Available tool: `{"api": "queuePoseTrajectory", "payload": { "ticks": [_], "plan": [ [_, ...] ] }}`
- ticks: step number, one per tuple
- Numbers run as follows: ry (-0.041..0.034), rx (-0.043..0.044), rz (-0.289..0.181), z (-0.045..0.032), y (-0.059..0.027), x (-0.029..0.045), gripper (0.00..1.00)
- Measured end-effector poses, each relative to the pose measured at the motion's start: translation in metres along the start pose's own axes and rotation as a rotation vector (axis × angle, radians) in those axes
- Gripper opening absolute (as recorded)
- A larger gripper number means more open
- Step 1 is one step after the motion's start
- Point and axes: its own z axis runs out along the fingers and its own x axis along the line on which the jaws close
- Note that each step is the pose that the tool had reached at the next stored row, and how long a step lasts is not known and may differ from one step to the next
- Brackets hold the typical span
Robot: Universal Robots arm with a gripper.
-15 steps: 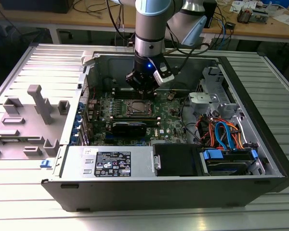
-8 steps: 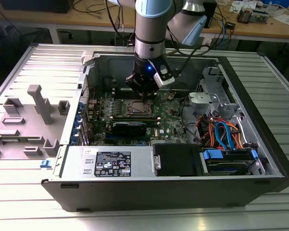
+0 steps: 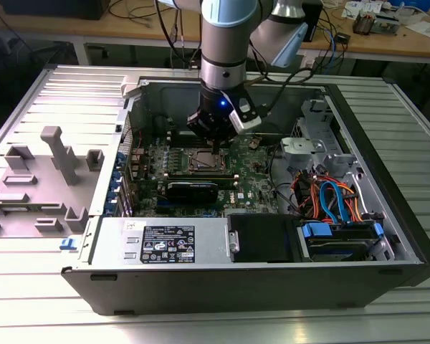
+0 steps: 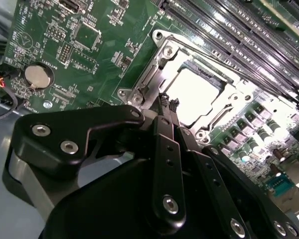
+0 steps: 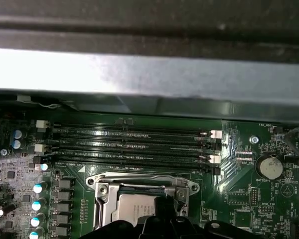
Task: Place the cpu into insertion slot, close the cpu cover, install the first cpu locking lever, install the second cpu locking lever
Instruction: 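Install the second cpu locking lever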
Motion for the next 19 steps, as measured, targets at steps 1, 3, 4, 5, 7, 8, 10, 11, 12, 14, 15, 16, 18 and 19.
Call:
{"api": "queuePoseTrajectory", "payload": {
  "ticks": [1,3,4,5,7,8,10,11,12,14,15,16,18,19],
  "plan": [
    [0.0002,0.0002,0.000,-0.0001,-0.0010,0.0000,0.11],
    [0.0002,0.0002,0.000,-0.0001,-0.0043,0.0003,0.11],
    [0.0001,0.0002,0.000,-0.0002,-0.0076,0.0005,0.11],
    [0.0002,0.0001,0.000,-0.0002,-0.0101,0.0006,0.11],
    [0.0000,-0.0014,0.000,-0.0004,-0.0124,0.0007,0.11],
    [0.0000,-0.0025,0.000,-0.0010,-0.0128,0.0008,0.11],
    [0.0000,-0.0030,0.000,-0.0033,-0.0128,0.0008,0.11],
    [0.0000,-0.0030,0.000,-0.0052,-0.0128,0.0008,0.11],
    [-0.0001,-0.0030,0.000,-0.0064,-0.0128,0.0008,0.11],
    [0.0000,-0.0032,0.000,-0.0074,-0.0132,0.0007,0.11],
    [0.0000,-0.0030,0.000,-0.0075,-0.0142,0.0008,0.11],
    [0.0000,-0.0030,0.000,-0.0075,-0.0159,0.0009,0.11],
    [-0.0001,-0.0030,0.000,-0.0075,-0.0195,0.0011,0.11],
    [-0.0001,-0.0031,0.000,-0.0075,-0.0209,0.0012,0.11]
  ]
}}
